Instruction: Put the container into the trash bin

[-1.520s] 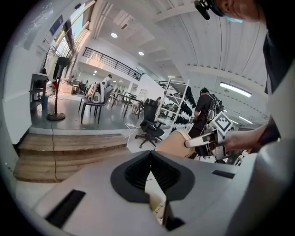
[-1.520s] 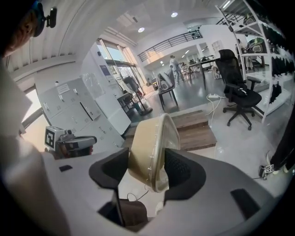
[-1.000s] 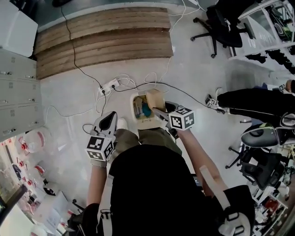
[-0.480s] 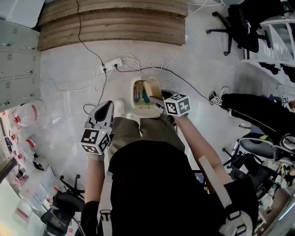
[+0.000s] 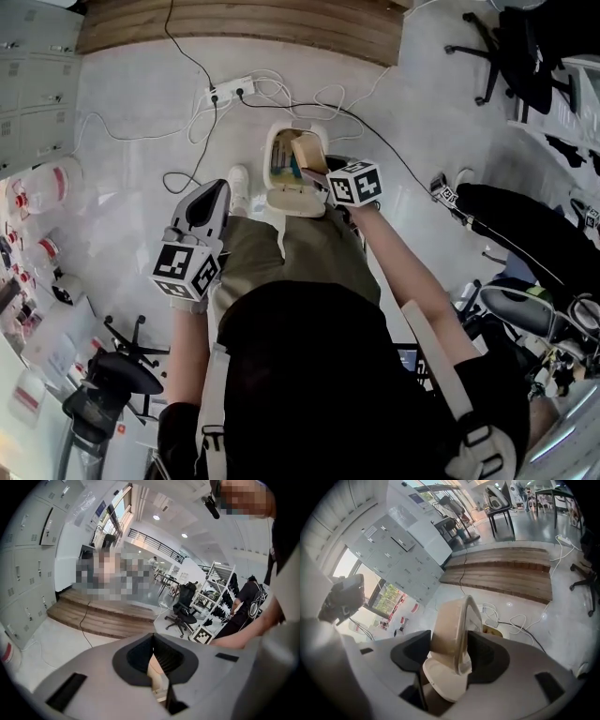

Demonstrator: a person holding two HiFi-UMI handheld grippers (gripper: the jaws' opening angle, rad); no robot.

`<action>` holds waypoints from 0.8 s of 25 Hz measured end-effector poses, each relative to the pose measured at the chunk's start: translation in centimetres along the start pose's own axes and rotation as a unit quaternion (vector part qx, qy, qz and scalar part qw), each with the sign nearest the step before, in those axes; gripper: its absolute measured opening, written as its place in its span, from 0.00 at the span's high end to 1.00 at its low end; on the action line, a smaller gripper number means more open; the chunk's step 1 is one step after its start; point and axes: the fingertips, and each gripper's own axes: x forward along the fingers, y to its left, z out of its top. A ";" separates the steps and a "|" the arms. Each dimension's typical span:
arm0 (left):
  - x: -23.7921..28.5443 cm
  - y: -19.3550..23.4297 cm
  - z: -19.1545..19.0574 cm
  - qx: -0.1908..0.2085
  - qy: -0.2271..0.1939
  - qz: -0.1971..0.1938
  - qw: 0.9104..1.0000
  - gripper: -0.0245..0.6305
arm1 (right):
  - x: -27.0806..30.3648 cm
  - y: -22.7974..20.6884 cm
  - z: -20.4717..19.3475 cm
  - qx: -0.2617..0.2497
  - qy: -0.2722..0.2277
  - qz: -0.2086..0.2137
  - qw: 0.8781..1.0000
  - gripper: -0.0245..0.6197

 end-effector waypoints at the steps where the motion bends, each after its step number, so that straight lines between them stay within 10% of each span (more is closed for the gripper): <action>1: 0.1 0.0 -0.3 -0.003 0.000 0.000 1.000 0.95 | 0.5 -0.4 -0.3 0.000 0.004 -0.002 1.000 0.57; 20: 2.7 2.4 -4.0 -0.065 -0.004 0.029 0.997 0.95 | 11.4 -6.5 -4.7 0.011 0.095 0.004 0.995 0.57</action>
